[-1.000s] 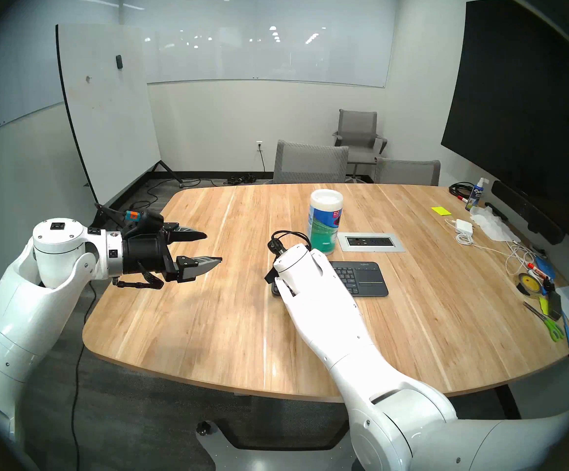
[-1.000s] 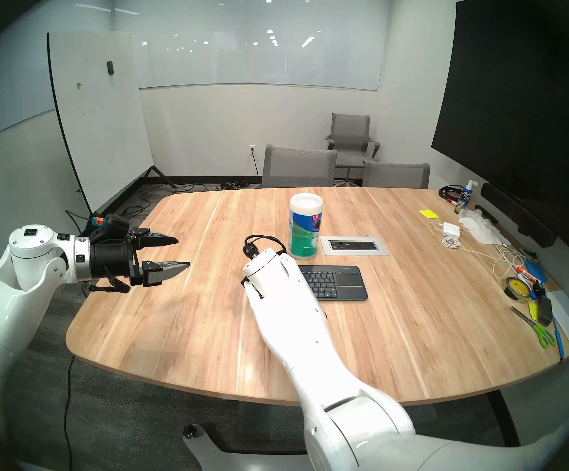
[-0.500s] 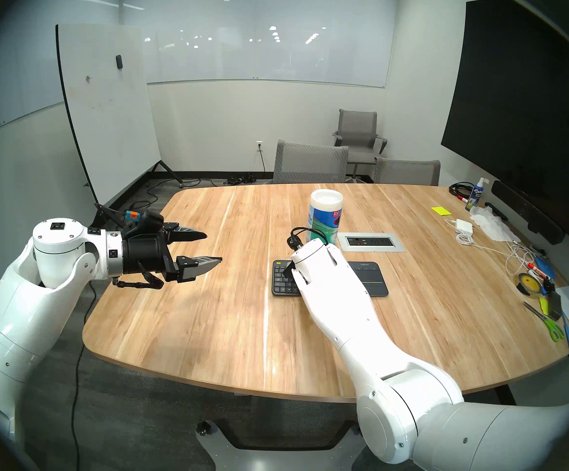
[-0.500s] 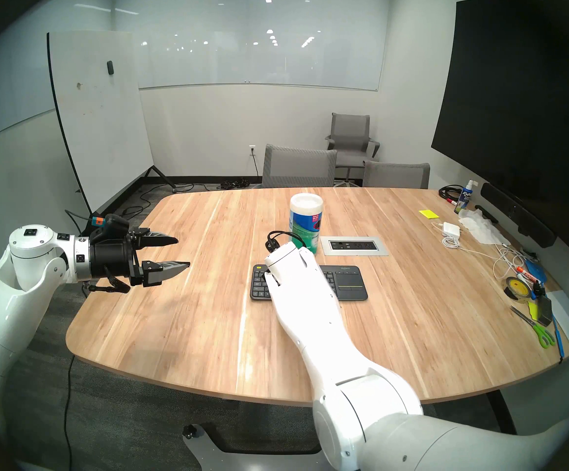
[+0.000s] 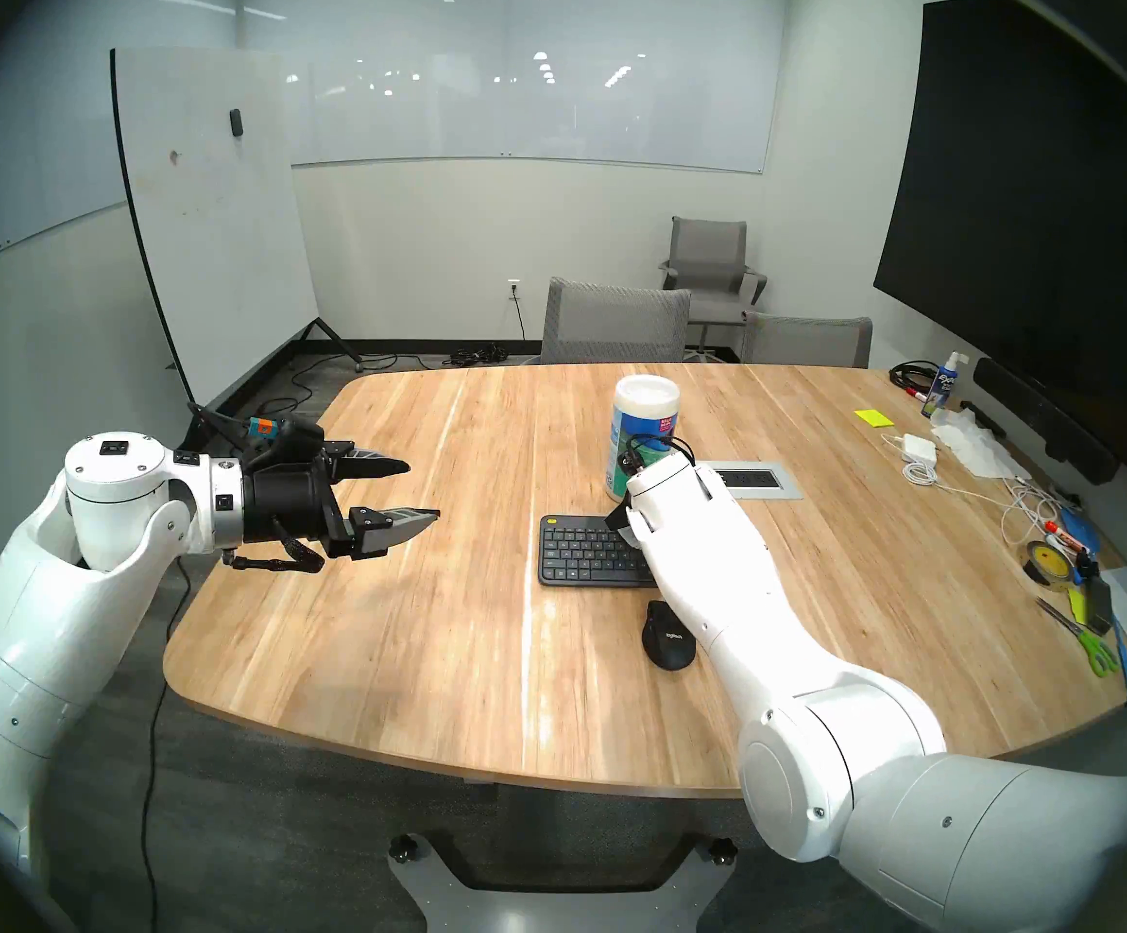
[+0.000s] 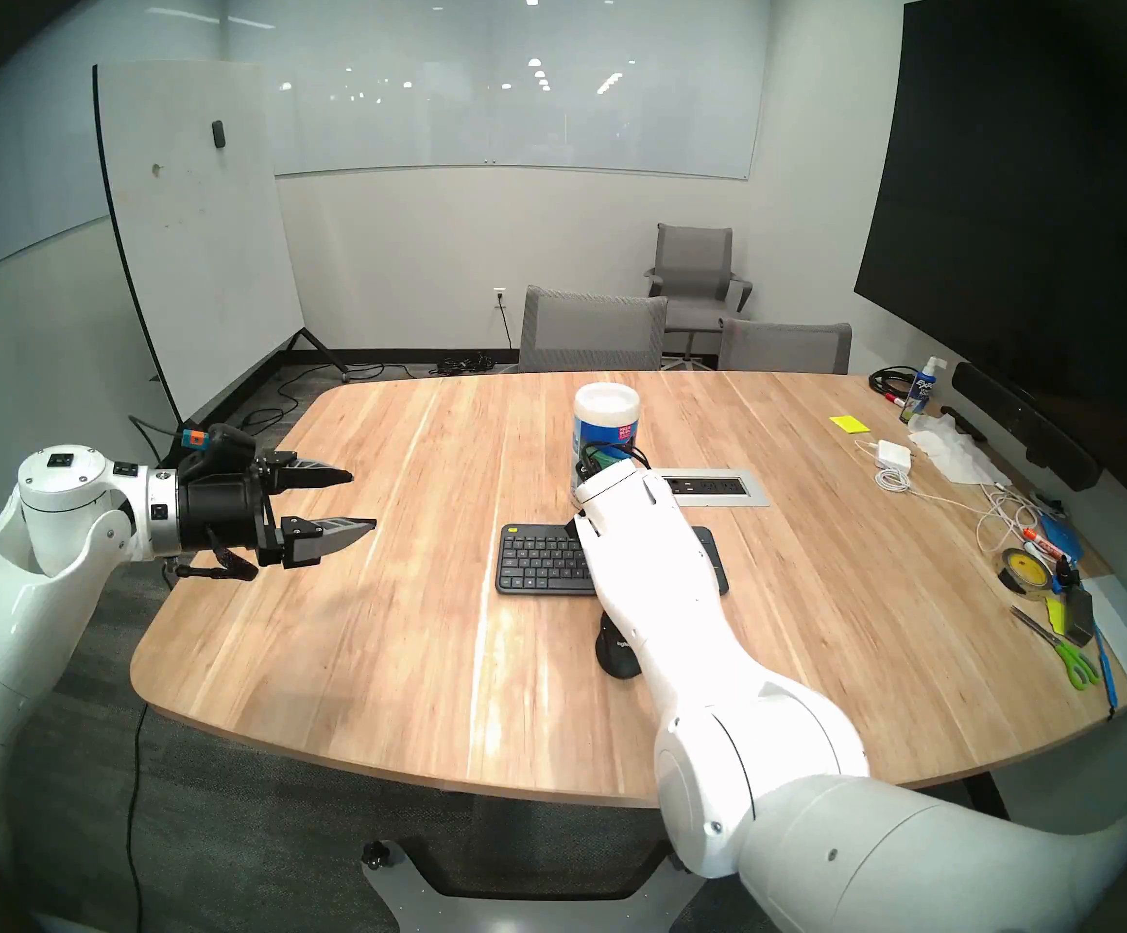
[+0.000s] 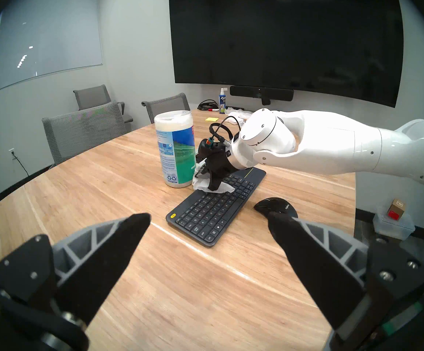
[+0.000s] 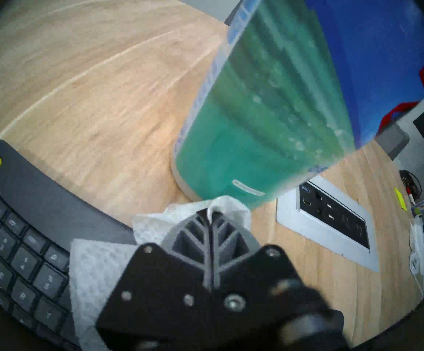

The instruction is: Wipe the keyboards and mice with a disinfecting wipe, then set the wipe down

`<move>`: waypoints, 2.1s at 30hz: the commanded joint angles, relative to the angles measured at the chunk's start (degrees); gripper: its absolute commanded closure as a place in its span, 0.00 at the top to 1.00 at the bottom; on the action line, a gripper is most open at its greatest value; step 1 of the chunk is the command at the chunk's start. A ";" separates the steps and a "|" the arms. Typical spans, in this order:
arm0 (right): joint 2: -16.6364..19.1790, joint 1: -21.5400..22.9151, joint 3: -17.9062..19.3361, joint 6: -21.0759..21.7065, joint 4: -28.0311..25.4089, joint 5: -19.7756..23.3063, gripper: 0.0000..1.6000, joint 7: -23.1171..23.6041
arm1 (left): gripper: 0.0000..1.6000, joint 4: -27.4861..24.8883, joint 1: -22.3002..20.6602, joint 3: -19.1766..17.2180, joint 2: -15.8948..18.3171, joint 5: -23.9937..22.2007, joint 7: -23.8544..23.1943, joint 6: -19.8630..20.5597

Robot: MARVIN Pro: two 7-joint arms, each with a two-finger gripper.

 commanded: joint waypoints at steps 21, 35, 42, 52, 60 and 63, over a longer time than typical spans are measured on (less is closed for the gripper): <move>6.77 11.37 4.21 -6.48 11.28 1.13 0.00 -0.60 | 1.00 -0.36 -0.39 -0.51 -0.12 -0.37 -0.01 -0.11; 11.56 9.05 5.54 -7.55 6.10 1.51 0.00 4.20 | 1.00 -0.37 -0.38 -0.53 -0.13 -0.39 0.00 -0.10; 14.45 6.13 6.41 -7.13 0.40 1.87 0.00 9.11 | 1.00 -0.35 -0.40 -0.48 -0.10 -0.35 -0.01 -0.12; 18.03 0.01 6.16 -5.66 -6.74 1.42 0.00 17.29 | 1.00 -0.33 -0.42 -0.44 -0.07 -0.32 -0.01 -0.13; 19.50 -4.02 5.47 -5.24 -11.99 1.50 0.00 23.05 | 1.00 -0.31 -0.43 -0.40 -0.04 -0.29 -0.01 -0.14; 20.19 -5.13 5.19 -5.43 -14.19 1.55 0.00 25.29 | 1.00 -0.31 -0.43 -0.38 -0.03 -0.28 -0.01 -0.14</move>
